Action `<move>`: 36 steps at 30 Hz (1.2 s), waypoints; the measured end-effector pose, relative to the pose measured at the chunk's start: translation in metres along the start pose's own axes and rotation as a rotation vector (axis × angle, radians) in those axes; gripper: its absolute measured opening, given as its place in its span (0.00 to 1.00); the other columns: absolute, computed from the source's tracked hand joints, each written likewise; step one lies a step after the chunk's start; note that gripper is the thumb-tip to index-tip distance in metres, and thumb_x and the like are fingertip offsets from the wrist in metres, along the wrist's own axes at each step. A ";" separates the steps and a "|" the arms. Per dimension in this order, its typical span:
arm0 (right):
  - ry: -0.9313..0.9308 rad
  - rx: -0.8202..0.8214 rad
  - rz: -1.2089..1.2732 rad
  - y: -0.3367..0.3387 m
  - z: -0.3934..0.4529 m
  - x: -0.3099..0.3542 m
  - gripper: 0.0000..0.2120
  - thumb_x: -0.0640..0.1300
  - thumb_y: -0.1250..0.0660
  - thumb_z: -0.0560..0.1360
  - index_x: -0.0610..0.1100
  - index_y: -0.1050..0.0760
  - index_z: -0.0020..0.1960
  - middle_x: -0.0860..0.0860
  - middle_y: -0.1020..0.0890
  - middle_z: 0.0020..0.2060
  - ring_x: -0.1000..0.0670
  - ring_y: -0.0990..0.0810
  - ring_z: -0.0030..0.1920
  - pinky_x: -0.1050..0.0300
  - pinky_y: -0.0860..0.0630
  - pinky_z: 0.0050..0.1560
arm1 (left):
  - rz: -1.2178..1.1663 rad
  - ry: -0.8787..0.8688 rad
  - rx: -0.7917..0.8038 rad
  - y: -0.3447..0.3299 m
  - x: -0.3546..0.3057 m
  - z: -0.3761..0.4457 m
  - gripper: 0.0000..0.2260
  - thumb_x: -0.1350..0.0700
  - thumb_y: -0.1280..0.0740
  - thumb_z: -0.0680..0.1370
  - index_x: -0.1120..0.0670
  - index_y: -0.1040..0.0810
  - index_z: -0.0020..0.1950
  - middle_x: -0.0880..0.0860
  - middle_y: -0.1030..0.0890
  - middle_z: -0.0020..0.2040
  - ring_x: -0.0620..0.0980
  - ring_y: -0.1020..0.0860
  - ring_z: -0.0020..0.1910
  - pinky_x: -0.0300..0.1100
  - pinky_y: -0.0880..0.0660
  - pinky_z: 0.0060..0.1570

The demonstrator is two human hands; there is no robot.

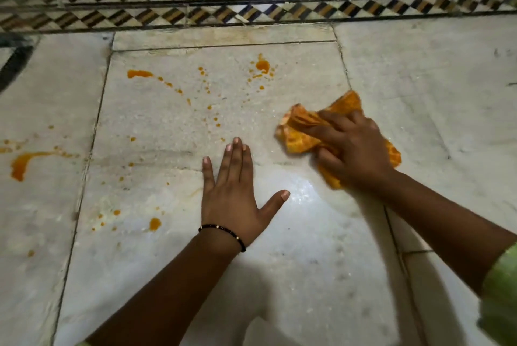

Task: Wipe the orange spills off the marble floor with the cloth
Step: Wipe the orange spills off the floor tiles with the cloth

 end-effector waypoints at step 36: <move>0.341 0.073 -0.046 -0.020 0.095 0.023 0.24 0.59 0.48 0.77 0.54 0.31 0.70 0.44 0.28 0.66 0.40 0.31 0.60 0.44 0.35 0.55 | 0.011 0.033 -0.091 -0.004 0.024 0.004 0.42 0.30 0.55 0.75 0.61 0.52 0.77 0.57 0.53 0.78 0.53 0.54 0.77 0.58 0.57 0.73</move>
Point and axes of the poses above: each hand's wrist, its own z-axis towards the middle knuckle, its own y-axis out of the back of the hand, x = y × z, the point moved 4 cm from there along z, towards the middle knuckle
